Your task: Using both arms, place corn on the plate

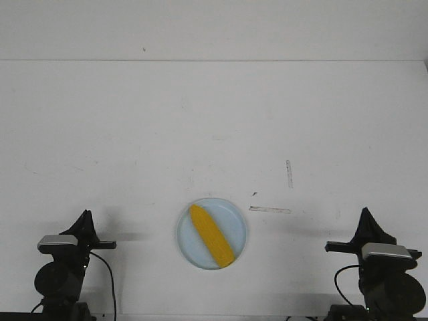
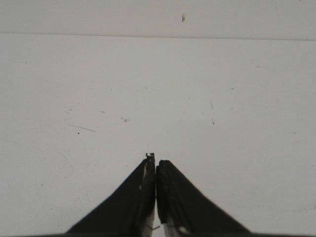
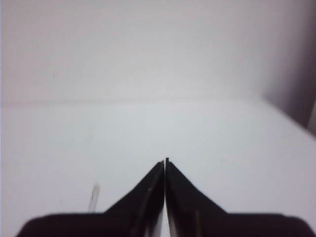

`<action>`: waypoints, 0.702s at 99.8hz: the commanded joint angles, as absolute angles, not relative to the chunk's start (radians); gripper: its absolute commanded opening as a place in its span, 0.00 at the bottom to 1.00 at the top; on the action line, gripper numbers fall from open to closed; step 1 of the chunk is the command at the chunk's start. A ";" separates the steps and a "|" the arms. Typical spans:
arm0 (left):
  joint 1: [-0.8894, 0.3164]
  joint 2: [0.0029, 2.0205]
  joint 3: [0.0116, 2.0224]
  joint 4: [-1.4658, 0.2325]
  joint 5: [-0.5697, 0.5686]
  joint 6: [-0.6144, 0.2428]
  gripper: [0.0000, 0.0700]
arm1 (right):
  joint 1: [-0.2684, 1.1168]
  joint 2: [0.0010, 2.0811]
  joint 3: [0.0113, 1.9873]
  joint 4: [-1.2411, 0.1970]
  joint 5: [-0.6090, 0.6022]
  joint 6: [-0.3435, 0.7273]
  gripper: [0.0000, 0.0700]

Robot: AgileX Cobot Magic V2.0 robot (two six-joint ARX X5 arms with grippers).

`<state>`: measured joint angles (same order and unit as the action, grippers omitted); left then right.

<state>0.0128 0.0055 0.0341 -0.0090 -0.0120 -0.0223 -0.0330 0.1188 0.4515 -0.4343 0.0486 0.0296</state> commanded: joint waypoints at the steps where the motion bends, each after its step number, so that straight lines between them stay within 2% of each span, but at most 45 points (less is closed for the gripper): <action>1: 0.013 0.003 0.014 0.001 -0.010 -0.032 0.00 | -0.045 0.116 0.406 -0.396 0.025 0.024 0.01; 16: 0.013 0.003 0.014 0.001 -0.010 -0.032 0.00 | -0.056 0.075 0.252 -0.295 -0.033 0.026 0.01; 30: 0.013 0.003 0.014 0.002 -0.010 -0.032 0.00 | -0.053 -0.006 0.128 -0.235 -0.034 0.027 0.01; 48: 0.013 0.004 0.014 0.001 -0.010 -0.032 0.00 | -0.051 0.001 0.012 -0.103 -0.035 0.035 0.01; 70: 0.013 0.004 0.014 0.002 -0.010 -0.032 0.00 | -0.051 0.001 0.012 -0.101 -0.035 0.042 0.01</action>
